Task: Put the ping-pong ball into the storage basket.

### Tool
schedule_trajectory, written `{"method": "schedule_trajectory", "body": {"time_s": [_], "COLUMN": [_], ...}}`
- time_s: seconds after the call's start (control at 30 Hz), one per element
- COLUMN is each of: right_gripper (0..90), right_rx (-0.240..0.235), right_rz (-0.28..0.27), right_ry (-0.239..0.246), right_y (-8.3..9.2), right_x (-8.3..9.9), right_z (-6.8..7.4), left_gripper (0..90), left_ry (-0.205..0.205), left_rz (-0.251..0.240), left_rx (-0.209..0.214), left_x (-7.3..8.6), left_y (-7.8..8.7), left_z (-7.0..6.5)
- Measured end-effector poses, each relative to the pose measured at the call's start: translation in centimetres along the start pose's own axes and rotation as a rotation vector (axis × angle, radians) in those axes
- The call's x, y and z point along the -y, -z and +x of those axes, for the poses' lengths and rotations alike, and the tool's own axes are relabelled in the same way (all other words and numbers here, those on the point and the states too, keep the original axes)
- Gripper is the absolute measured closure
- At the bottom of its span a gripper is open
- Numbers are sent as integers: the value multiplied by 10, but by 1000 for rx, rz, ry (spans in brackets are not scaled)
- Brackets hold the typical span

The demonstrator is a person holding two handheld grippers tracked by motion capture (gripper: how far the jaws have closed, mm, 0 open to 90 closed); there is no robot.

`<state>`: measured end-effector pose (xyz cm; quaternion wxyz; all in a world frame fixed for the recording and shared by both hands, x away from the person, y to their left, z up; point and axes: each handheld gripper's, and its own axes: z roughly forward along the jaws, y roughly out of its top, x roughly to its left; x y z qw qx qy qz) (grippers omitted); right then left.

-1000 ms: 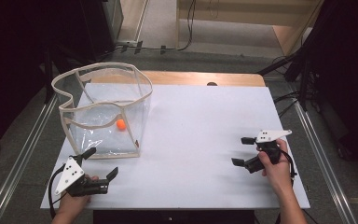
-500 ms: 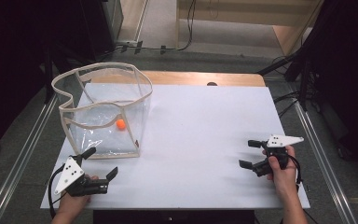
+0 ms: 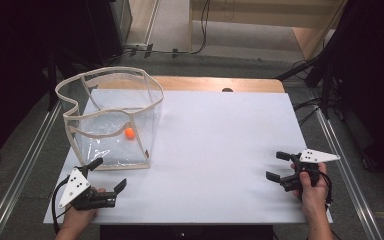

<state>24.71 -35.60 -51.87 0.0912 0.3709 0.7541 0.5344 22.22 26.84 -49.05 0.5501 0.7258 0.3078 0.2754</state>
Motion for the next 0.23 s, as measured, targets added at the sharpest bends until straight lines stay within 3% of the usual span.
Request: {"method": "schedule_trajectory", "body": {"time_s": [0.23], "right_gripper": [0], "right_rx": [25], "right_rz": [11], "right_ry": [-11], "right_y": [1], "right_x": [2], "right_z": [-2], "left_gripper": [0], "left_ry": [-2], "left_rz": [2], "left_rx": [-4], "left_x": [0], "left_y": [0], "left_z": [0]}}
